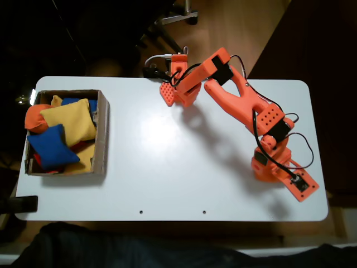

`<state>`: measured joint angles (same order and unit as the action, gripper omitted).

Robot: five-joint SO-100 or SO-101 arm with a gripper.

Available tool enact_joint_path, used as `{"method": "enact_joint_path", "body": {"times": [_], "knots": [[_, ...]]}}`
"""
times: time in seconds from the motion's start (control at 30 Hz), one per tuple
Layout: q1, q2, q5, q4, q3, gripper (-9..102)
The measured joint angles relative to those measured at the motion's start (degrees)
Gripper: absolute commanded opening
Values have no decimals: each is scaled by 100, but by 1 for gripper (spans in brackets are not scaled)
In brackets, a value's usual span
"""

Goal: Grasp a bag and put it in the box.

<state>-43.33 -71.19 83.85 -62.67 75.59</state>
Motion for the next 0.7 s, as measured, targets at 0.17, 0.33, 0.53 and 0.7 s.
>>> {"method": "enact_joint_path", "body": {"times": [0.17,0.33,0.53,0.7], "knots": [[-62,0,0,53,70,70],[-70,0,0,193,229,70],[-114,132,0,281,264,70],[-158,308,0,431,264,70]]}}
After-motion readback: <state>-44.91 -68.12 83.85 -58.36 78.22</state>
